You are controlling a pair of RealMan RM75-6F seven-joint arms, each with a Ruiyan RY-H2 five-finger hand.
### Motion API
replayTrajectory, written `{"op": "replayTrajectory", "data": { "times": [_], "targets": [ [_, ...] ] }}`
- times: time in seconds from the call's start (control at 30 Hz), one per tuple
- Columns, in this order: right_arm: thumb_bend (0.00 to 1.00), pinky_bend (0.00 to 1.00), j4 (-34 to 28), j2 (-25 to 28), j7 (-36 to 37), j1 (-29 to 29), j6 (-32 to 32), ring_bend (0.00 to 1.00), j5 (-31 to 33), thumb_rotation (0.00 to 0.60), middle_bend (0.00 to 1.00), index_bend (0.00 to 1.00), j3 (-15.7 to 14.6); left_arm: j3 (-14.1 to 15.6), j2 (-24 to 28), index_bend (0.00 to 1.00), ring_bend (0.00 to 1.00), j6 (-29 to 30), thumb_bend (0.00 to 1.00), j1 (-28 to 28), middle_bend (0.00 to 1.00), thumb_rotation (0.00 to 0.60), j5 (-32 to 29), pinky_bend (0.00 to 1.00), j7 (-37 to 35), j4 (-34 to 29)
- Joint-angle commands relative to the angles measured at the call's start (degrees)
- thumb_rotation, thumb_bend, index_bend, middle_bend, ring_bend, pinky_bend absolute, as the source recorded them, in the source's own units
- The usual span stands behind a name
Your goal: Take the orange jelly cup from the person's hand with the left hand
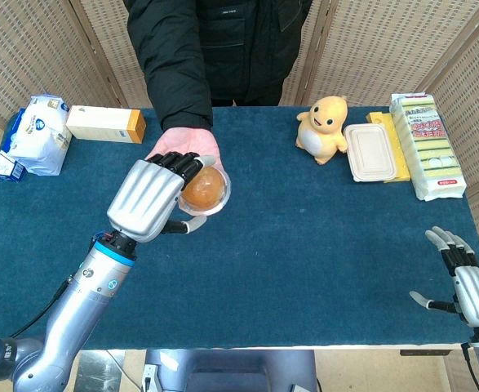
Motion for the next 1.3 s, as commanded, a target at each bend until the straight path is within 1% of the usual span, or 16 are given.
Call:
{"op": "replayTrajectory", "data": {
  "times": [0.03, 0.1, 0.23, 0.33, 0.37, 0.5, 0.53, 0.63, 0.67, 0.8, 0.97, 1.1, 1.17, 1.23, 1.27, 1.3],
  "targets": [
    [0.10, 0.05, -0.10, -0.03, -0.22, 0.01, 0.01, 0.05, -0.13, 0.600, 0.03, 0.07, -0.07, 0.53, 1.08, 0.37, 0.35, -0.56, 0.19, 1.51, 0.50, 0.600, 3.20, 0.46, -1.42, -0.24],
    [0.10, 0.05, -0.20, -0.03, -0.34, -0.05, 0.11, 0.05, -0.18, 0.600, 0.03, 0.07, -0.12, 1.64, 1.79, 0.37, 0.35, -1.06, 0.19, 2.82, 0.50, 0.600, 5.93, 0.46, -2.17, -0.24],
    [0.10, 0.05, -0.29, -0.01, -0.43, -0.09, 0.13, 0.05, -0.18, 0.600, 0.03, 0.07, -0.14, 5.72, 2.92, 0.37, 0.35, -1.76, 0.19, 6.76, 0.50, 0.600, 12.32, 0.46, -3.78, -0.24],
    [0.10, 0.05, -0.38, 0.02, -0.54, -0.10, 0.09, 0.05, -0.23, 0.600, 0.03, 0.07, -0.21, 9.87, 3.93, 0.37, 0.35, -2.13, 0.19, 10.79, 0.50, 0.600, 17.06, 0.46, -5.44, -0.24],
    [0.10, 0.05, -0.41, 0.01, -0.61, -0.07, 0.00, 0.05, -0.25, 0.600, 0.03, 0.07, -0.25, 11.69, 4.08, 0.37, 0.35, -2.17, 0.19, 12.55, 0.50, 0.600, 18.86, 0.46, -6.17, 0.71],
    [0.10, 0.05, -0.65, -0.16, -1.41, 0.08, -0.37, 0.05, -0.33, 0.600, 0.03, 0.07, -0.38, 16.46, 2.51, 0.37, 0.35, -3.39, 0.19, 17.53, 0.50, 0.600, 24.57, 0.46, -11.84, 6.92],
    [0.10, 0.05, -0.73, -0.18, -1.61, 0.11, -0.49, 0.05, -0.36, 0.600, 0.03, 0.07, -0.45, 17.87, 1.83, 0.37, 0.35, -4.28, 0.19, 18.77, 0.50, 0.600, 26.08, 0.46, -13.83, 9.36],
    [0.10, 0.05, -0.93, -0.22, -2.08, 0.15, -0.68, 0.05, -0.30, 0.600, 0.03, 0.07, -0.51, 19.87, -0.20, 0.37, 0.35, -5.63, 0.19, 21.07, 0.50, 0.600, 28.36, 0.46, -17.87, 14.98],
    [0.10, 0.05, -0.98, -0.26, -2.33, 0.17, -0.81, 0.05, -0.27, 0.600, 0.03, 0.07, -0.56, 20.48, -1.40, 0.37, 0.35, -6.50, 0.19, 21.87, 0.50, 0.600, 28.37, 0.46, -19.48, 17.90],
    [0.10, 0.05, -1.21, -0.43, -3.05, 0.33, -1.33, 0.05, -0.34, 0.600, 0.03, 0.07, -0.78, 19.88, -5.82, 0.37, 0.35, -10.31, 0.19, 22.45, 0.50, 0.600, 26.20, 0.46, -23.90, 26.63],
    [0.10, 0.05, -1.38, -0.45, -3.50, 0.48, -1.77, 0.05, -0.11, 0.600, 0.03, 0.07, -0.80, 18.32, -12.08, 0.37, 0.35, -15.92, 0.19, 21.60, 0.50, 0.600, 23.33, 0.46, -26.80, 36.82],
    [0.10, 0.05, -1.29, -0.38, -3.40, 0.55, -2.13, 0.05, 0.27, 0.600, 0.03, 0.07, -0.74, 17.38, -16.10, 0.37, 0.35, -19.25, 0.19, 21.34, 0.49, 0.600, 21.85, 0.46, -29.11, 42.87],
    [0.10, 0.05, -1.26, -0.30, -3.27, 0.62, -2.36, 0.05, 0.44, 0.600, 0.03, 0.07, -0.72, 17.05, -17.42, 0.37, 0.33, -20.91, 0.19, 21.43, 0.48, 0.600, 21.60, 0.43, -31.11, 45.02],
    [0.10, 0.05, -1.27, -0.25, -3.24, 0.66, -2.46, 0.05, 0.48, 0.600, 0.03, 0.07, -0.72, 16.74, -17.90, 0.32, 0.24, -21.72, 0.17, 21.58, 0.36, 0.600, 21.85, 0.37, -32.53, 46.21],
    [0.10, 0.05, -1.27, -0.26, -3.26, 0.69, -2.54, 0.05, 0.48, 0.600, 0.03, 0.07, -0.73, 16.60, -17.94, 0.24, 0.16, -21.97, 0.15, 21.75, 0.25, 0.600, 21.97, 0.32, -32.98, 46.66],
    [0.10, 0.05, -1.28, -0.26, -3.29, 0.71, -2.56, 0.05, 0.46, 0.600, 0.03, 0.07, -0.75, 16.56, -17.81, 0.17, 0.10, -22.19, 0.14, 21.86, 0.18, 0.600, 22.06, 0.29, -33.16, 46.69]
  ]
}}
